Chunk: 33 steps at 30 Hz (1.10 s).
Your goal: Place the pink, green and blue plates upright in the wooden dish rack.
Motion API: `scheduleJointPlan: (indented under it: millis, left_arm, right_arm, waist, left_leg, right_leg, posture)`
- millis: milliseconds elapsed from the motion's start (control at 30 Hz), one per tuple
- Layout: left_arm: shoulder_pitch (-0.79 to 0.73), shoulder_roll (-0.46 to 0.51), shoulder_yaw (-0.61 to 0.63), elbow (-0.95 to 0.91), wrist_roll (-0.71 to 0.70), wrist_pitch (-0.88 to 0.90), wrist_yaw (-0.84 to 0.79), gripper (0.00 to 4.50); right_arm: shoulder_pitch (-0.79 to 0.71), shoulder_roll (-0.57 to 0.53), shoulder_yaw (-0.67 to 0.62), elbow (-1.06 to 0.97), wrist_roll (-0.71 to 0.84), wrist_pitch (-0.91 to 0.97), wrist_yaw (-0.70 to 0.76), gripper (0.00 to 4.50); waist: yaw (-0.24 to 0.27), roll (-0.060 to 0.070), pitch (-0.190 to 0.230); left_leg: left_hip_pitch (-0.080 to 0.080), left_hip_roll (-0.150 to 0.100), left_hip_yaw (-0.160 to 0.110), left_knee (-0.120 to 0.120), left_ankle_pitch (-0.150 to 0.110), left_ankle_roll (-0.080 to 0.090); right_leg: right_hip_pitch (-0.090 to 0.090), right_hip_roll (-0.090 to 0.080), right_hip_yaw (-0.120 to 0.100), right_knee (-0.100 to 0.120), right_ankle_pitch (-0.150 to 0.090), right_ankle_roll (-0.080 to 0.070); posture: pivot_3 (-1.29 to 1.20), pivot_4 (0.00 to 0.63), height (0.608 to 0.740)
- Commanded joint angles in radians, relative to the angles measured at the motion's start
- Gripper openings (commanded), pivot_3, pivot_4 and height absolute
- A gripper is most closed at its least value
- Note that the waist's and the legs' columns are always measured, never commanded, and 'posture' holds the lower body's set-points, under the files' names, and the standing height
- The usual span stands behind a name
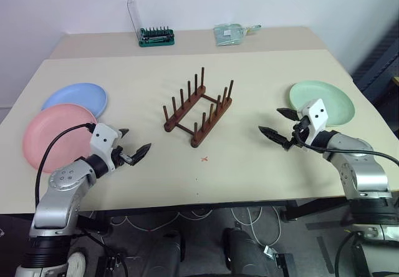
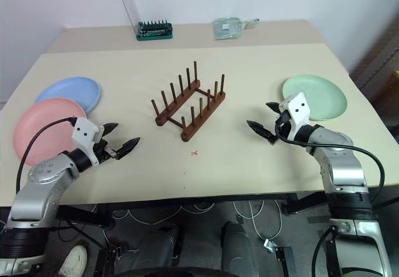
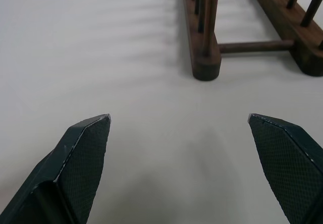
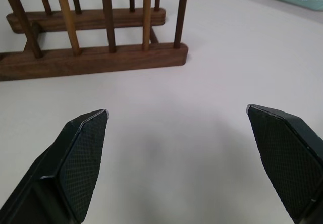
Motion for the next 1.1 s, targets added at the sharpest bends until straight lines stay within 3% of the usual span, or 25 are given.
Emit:
scheduleJointPlan:
  millis: [33, 467, 700, 833, 1100]
  left_arm:
    - [0.005, -0.007, -0.024, -0.042, 0.010, 0.008, 0.015, 4.48]
    - [-0.007, -0.057, -0.160, -0.045, 0.040, 0.024, 0.010, 4.48]
    - [-0.097, -0.152, -0.323, 0.023, 0.121, 0.007, 0.030, 4.48]
    - [-0.186, -0.260, -0.415, 0.138, 0.199, 0.008, 0.096, 4.48]
    - [-0.239, -0.359, -0.432, 0.229, 0.247, 0.021, 0.156, 4.48]
  right_arm:
    - [-0.035, -0.022, -0.018, -0.004, -0.007, -0.028, 0.004, 4.50]
    - [-0.008, -0.034, -0.019, -0.068, -0.011, 0.001, 0.003, 4.50]
    - [0.069, -0.021, -0.039, -0.183, 0.004, 0.043, -0.042, 4.50]
    - [0.116, -0.031, -0.067, -0.240, 0.014, 0.070, -0.063, 4.50]
    - [0.174, -0.035, -0.090, -0.327, 0.022, 0.115, -0.099, 4.50]
  waist:
    - [-0.001, 0.000, 0.000]
    - [0.000, 0.000, 0.000]
    - [0.003, 0.000, 0.000]
    - [0.010, 0.001, -0.001]
    - [0.007, 0.006, -0.004]
  left_leg:
    - [0.000, 0.000, 0.000, 0.000, 0.000, 0.000]
    - [0.000, 0.000, 0.000, 0.000, 0.000, 0.000]
    - [0.000, -0.001, 0.000, 0.001, 0.000, 0.000]
    - [0.000, -0.001, -0.001, 0.002, 0.000, 0.000]
    - [0.001, -0.003, -0.001, 0.003, -0.001, 0.002]
  right_leg:
    - [0.000, 0.000, 0.000, 0.000, 0.000, 0.000]
    - [0.000, 0.000, 0.000, 0.000, 0.000, 0.000]
    - [0.001, 0.000, 0.000, 0.000, 0.000, 0.000]
    - [0.002, -0.001, 0.000, 0.000, 0.000, 0.000]
    - [0.004, -0.002, 0.000, 0.000, -0.001, 0.002]
  posture:
    - [0.00, 0.150, 0.740]
    - [0.00, 0.150, 0.740]
    - [0.00, 0.150, 0.740]
    - [0.00, 0.150, 0.740]
    - [0.00, 0.150, 0.740]
